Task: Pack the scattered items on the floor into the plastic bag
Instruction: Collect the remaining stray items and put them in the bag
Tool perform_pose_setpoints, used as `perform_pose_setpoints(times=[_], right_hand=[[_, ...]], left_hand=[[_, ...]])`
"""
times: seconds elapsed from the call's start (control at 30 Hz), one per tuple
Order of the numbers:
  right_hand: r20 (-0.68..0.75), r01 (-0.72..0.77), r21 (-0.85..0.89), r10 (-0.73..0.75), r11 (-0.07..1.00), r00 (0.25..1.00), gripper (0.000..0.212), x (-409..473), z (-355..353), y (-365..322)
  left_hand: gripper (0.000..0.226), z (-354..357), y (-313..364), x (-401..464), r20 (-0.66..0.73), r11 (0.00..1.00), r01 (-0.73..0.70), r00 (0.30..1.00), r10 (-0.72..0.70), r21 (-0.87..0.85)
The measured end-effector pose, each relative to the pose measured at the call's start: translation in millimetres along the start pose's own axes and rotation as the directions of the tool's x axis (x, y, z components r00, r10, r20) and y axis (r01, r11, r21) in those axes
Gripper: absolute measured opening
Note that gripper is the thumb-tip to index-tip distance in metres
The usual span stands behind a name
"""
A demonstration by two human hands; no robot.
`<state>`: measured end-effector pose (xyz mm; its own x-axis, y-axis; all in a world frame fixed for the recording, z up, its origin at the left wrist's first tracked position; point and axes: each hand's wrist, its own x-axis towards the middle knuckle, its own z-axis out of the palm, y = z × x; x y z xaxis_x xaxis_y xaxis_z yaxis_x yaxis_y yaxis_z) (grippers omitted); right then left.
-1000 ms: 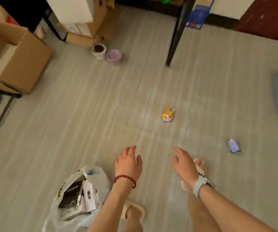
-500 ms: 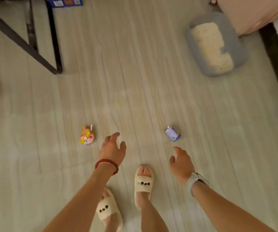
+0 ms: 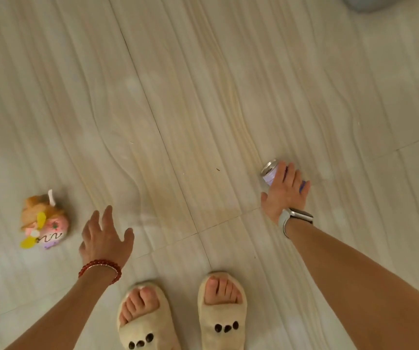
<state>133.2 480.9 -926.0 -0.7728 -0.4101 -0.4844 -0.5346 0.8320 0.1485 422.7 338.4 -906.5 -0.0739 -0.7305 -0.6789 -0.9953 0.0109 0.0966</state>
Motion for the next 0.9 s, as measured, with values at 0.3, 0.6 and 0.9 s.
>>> perform_pose_setpoints(times=[0.3, 0.6, 0.9], right_hand=[[-0.017, -0.048, 0.192, 0.052, 0.98, 0.999, 0.074, -14.5, 1.9, -37.5], [0.128, 0.225, 0.546, -0.346, 0.807, 0.929, 0.07, -126.3, -1.7, -169.4], [0.15, 0.251, 0.582, -0.405, 0.773, 0.902, 0.065, -139.7, 19.0, -204.0]], left_hand=[[0.066, 24.1, 17.8, 7.8, -0.008, 0.992, -0.119, 0.993, 0.12, 0.031], [0.095, -56.1, -78.2, 72.6, -0.149, 0.95, 0.295, 0.939, -0.309, -0.104], [0.081, -21.7, -110.5, 69.0, -0.057, 0.925, 0.208, 0.97, -0.238, -0.318]])
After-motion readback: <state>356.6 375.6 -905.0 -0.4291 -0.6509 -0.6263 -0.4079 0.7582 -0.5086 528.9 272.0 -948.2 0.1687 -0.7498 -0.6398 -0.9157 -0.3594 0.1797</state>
